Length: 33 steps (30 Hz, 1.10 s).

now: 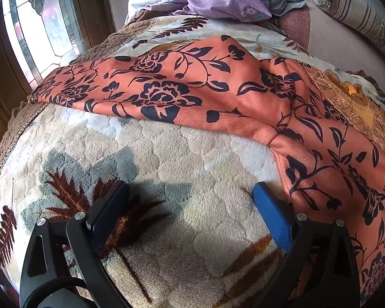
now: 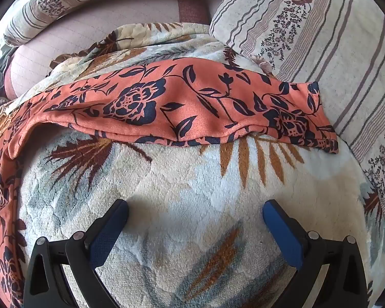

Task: Fold small clothes
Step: 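Move both grippers over the orange rose-print shirt, surveying its sleeves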

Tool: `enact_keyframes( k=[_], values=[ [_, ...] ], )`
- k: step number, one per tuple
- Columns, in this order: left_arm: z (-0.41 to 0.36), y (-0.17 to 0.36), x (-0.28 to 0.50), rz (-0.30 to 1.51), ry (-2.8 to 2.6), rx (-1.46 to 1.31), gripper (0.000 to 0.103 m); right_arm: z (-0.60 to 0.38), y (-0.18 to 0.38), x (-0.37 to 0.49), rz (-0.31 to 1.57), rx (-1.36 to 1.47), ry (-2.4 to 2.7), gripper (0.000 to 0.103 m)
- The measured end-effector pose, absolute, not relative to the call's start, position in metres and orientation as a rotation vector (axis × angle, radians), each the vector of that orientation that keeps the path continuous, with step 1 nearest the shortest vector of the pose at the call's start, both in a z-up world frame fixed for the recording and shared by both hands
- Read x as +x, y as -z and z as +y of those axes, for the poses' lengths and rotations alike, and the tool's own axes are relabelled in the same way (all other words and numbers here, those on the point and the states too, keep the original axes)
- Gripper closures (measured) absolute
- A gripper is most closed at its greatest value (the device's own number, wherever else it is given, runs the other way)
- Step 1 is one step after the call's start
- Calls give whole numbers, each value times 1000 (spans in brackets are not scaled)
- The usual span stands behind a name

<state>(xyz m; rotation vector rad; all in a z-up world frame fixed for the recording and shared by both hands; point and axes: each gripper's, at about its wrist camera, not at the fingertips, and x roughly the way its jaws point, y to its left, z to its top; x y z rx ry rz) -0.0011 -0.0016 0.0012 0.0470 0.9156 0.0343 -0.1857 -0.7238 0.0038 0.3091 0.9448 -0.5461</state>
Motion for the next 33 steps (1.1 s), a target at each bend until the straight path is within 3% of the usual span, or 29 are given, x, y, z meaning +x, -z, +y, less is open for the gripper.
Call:
enact_keyframes(
  k=[8, 14, 22, 33],
  values=[
    [-9, -26, -10, 916, -24, 165, 5, -714, -11, -181, 1020, 261, 574, 0],
    [-19, -91, -61, 759, 7, 211, 5, -649, -74, -204, 849, 192, 464, 0],
    [-70, -169, -117, 659, 205, 46, 5, -574, -126, -221, 728, 124, 320, 0],
    [-180, -167, -136, 699, 368, 142, 5, -552, -164, -227, 705, 127, 282, 0]
  ],
)
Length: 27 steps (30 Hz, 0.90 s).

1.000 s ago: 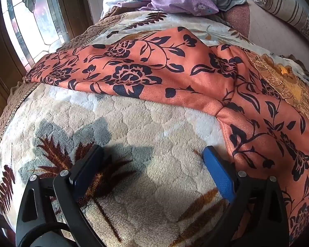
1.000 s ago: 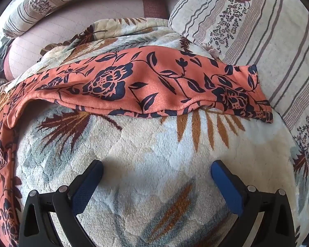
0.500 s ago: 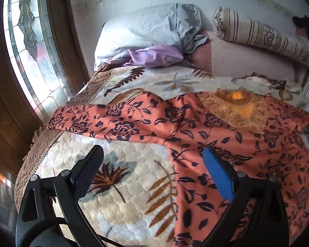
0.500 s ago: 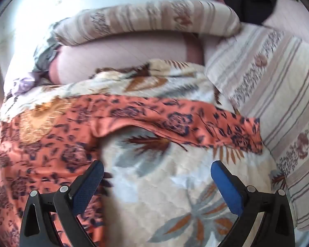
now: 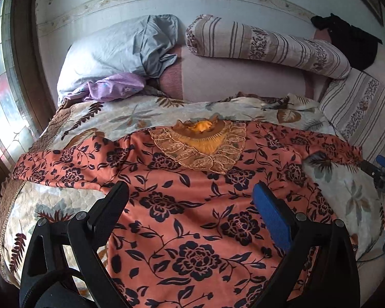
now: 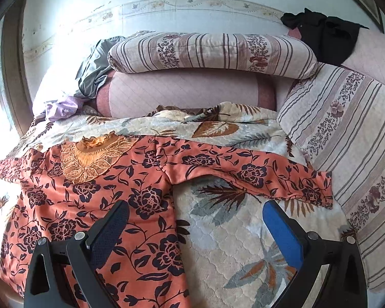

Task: Fold small clothes
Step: 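Move both grippers over the orange rose-print shirt, surveying its sleeves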

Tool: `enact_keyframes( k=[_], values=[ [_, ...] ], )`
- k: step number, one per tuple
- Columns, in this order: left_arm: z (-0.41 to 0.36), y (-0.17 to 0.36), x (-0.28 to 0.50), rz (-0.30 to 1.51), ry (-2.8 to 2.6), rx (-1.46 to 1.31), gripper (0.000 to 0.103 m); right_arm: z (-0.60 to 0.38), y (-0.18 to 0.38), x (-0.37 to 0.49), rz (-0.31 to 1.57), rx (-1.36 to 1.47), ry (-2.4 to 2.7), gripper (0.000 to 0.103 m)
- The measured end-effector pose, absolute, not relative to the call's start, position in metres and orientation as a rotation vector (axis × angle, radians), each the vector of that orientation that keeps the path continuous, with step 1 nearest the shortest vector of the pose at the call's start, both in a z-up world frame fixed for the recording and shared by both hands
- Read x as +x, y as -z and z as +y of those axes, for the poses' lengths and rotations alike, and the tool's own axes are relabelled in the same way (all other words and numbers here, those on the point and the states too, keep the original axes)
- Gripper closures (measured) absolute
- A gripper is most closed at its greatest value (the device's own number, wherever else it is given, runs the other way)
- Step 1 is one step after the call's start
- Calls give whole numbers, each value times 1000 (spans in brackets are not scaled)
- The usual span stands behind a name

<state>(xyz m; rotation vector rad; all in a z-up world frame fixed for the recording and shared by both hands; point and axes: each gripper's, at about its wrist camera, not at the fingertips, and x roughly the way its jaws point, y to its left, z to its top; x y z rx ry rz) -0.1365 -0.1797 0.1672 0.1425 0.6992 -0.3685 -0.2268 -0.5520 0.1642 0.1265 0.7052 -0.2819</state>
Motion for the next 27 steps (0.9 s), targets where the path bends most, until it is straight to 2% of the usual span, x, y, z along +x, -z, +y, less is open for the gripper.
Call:
enact_keyframes(
  k=[10, 27],
  values=[
    [-222, -159, -139, 710, 411, 191, 5, -546, -161, -228, 706, 159, 262, 0],
    [-244, -154, -137, 714, 414, 231, 5, -551, -159, -223, 708, 178, 245, 0]
  ],
)
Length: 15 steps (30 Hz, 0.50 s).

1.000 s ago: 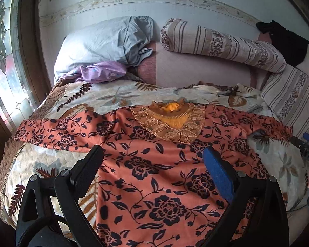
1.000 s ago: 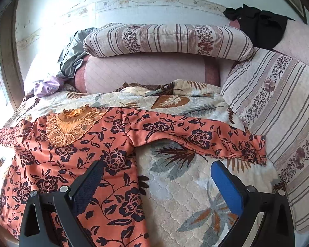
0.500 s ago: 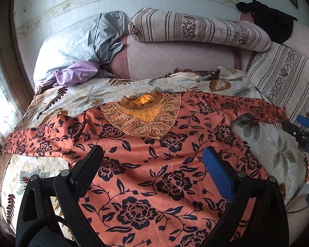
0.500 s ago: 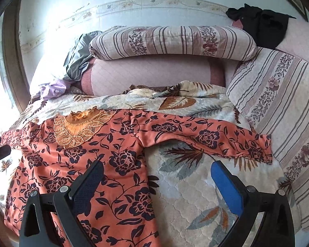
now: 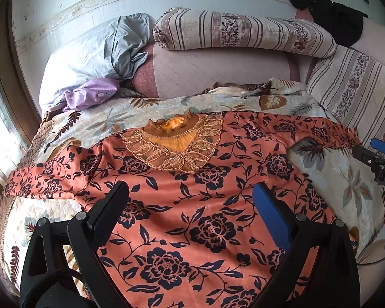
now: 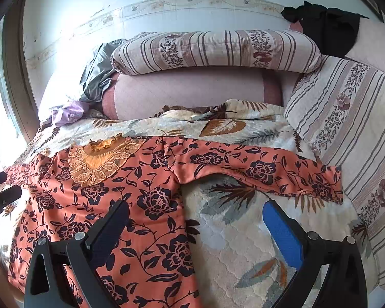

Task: Fold small clothes
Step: 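Move both grippers over the orange rose-print shirt, surveying its sleeves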

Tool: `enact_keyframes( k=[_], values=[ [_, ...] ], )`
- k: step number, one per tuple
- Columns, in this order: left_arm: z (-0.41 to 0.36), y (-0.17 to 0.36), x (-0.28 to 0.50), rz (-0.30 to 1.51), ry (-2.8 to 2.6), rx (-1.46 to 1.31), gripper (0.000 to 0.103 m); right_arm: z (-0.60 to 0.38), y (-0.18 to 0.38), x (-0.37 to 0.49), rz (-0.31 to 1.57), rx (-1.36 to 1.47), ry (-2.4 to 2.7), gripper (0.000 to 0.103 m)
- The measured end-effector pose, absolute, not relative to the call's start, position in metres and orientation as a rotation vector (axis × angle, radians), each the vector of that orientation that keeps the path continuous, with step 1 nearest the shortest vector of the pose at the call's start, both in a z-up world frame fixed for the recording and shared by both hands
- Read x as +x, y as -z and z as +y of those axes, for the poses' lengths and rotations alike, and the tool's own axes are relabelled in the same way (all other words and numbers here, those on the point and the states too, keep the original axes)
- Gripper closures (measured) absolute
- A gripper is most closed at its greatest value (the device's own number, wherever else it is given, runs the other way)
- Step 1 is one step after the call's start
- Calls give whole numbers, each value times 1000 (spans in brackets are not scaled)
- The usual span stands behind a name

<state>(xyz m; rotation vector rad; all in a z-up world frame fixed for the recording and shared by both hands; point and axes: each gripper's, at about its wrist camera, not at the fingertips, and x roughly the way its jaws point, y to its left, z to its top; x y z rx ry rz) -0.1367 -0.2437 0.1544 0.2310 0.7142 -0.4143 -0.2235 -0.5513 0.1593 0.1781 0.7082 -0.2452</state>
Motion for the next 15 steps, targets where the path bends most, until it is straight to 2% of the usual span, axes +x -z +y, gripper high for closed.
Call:
enact_keyframes(
  k=[15],
  values=[
    [-248, -157, -134, 716, 417, 224, 5, -553, -161, -224, 705, 178, 251, 0]
  ],
)
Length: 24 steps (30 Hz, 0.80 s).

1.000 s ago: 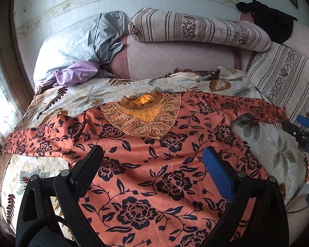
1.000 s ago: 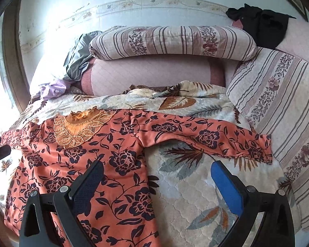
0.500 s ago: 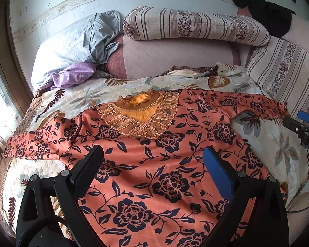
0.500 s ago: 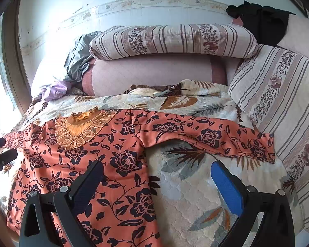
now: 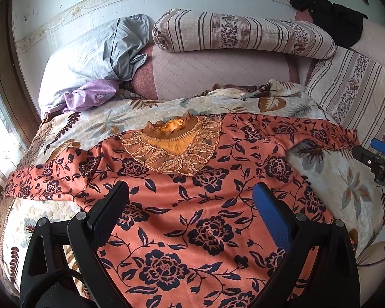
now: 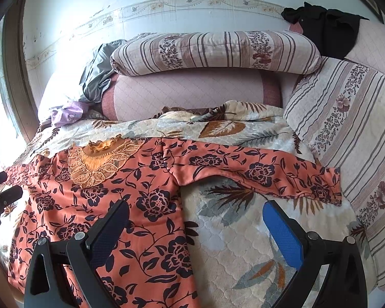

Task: Fold small clothes
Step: 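Move both grippers over the orange rose-print shirt, surveying its sleeves, then grasp the orange shirt's sleeve cuff with the right gripper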

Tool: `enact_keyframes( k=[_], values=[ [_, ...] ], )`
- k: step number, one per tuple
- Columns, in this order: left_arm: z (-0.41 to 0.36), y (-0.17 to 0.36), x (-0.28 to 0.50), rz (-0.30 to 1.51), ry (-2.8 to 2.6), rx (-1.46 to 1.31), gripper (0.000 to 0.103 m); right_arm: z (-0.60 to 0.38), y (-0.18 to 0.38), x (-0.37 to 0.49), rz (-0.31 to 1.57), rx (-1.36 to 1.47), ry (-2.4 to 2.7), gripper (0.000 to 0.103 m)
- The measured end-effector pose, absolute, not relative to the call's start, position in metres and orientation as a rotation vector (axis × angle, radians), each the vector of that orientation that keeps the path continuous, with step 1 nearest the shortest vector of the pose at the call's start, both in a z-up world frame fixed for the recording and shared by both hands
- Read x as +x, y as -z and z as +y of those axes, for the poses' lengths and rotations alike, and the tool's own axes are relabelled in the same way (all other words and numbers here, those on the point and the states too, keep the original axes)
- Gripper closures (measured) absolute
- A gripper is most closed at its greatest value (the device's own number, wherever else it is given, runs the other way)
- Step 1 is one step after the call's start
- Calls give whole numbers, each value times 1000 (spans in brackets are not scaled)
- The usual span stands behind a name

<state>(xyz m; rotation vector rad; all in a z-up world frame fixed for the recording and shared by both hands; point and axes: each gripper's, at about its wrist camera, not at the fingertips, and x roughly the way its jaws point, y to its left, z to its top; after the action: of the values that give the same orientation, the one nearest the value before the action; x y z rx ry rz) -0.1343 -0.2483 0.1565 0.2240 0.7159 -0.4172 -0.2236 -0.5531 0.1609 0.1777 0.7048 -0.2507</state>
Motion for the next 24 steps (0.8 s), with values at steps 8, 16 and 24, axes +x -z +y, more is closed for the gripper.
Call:
enact_keyframes(
  k=[8, 16, 24],
  values=[
    [-280, -165, -137, 699, 472, 246, 5, -558, -164, -224, 704, 175, 258, 0],
    [-327, -166, -140, 683, 542, 288, 5, -577, -161, -231, 712, 177, 295, 0],
    [-384, -157, -141, 687, 627, 380, 5, -602, -152, -235, 729, 189, 329, 0]
  ],
)
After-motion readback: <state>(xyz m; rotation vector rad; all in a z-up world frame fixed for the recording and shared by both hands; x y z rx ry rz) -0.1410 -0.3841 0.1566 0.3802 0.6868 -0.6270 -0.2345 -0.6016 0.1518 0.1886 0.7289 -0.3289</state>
